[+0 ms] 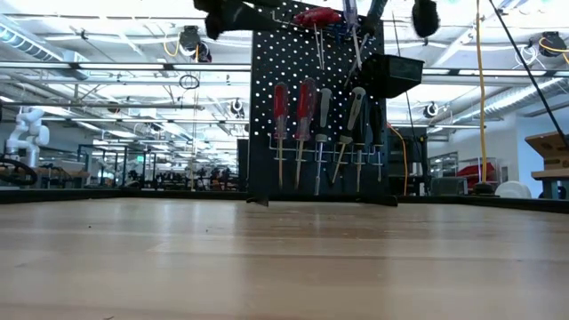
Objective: Hang tools onto peg board
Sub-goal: Put the silver extension bar into the black bin on the pegboard, then hang the black safety goggles on the pegboard
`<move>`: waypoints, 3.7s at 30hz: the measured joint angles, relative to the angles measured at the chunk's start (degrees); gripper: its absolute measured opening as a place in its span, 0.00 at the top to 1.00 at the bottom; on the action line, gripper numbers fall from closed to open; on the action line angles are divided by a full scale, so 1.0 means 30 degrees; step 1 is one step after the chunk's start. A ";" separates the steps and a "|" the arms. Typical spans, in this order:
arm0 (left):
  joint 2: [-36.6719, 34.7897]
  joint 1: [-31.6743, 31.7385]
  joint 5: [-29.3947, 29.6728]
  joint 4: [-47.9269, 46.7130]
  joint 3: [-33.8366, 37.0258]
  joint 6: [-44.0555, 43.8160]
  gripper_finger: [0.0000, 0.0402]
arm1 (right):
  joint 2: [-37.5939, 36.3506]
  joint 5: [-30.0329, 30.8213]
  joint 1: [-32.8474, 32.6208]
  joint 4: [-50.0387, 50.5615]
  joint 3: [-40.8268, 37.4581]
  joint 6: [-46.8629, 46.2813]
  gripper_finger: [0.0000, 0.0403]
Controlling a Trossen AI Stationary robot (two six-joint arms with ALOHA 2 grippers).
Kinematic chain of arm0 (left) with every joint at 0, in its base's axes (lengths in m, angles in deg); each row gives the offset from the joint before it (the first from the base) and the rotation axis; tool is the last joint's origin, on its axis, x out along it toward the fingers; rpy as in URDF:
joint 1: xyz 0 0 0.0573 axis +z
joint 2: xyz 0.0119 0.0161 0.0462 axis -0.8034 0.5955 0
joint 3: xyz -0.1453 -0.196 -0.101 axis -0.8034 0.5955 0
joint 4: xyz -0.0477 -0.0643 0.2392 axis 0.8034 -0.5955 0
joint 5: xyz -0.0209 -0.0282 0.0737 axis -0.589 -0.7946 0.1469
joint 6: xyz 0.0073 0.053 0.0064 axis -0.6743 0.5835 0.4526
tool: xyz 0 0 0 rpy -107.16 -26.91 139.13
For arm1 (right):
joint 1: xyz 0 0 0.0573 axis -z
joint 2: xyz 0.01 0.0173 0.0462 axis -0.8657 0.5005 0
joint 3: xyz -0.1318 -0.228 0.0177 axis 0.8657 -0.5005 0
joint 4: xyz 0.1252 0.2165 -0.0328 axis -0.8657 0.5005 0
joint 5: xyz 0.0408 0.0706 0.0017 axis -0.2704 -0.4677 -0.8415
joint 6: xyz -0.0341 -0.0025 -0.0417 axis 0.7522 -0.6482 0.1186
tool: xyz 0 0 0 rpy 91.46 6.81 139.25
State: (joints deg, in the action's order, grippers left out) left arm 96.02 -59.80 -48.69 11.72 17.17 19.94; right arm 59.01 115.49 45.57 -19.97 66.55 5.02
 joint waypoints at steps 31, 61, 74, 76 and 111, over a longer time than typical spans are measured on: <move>-0.0808 0.0085 0.1567 -0.1624 0.0000 -0.1203 0.41 | -0.3775 0.2776 0.6832 1.1157 0.3270 0.5575 0.87; -0.0808 0.0071 0.1399 -0.1776 0.0007 -0.2170 0.41 | -0.2358 0.0162 0.9948 0.9909 0.3271 0.7975 0.43; -0.0808 -0.0197 -0.2997 -0.7191 0.0007 -0.2185 0.41 | -0.4157 -0.5611 0.9624 0.9890 0.3279 0.8356 0.45; -0.0808 -0.0529 -0.3732 -0.8074 0.0007 -0.2188 0.41 | -0.4117 -0.6760 0.9279 0.9887 0.3279 0.8234 0.45; -0.0794 -1.1055 -0.8595 -2.1898 0.1891 -3.3594 0.41 | 0.3812 -0.8397 0.2116 0.7574 0.3279 0.4791 0.46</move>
State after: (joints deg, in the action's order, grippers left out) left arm 93.64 -92.96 -74.47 -53.98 22.85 -80.84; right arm 70.44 90.29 51.91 2.75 76.39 19.39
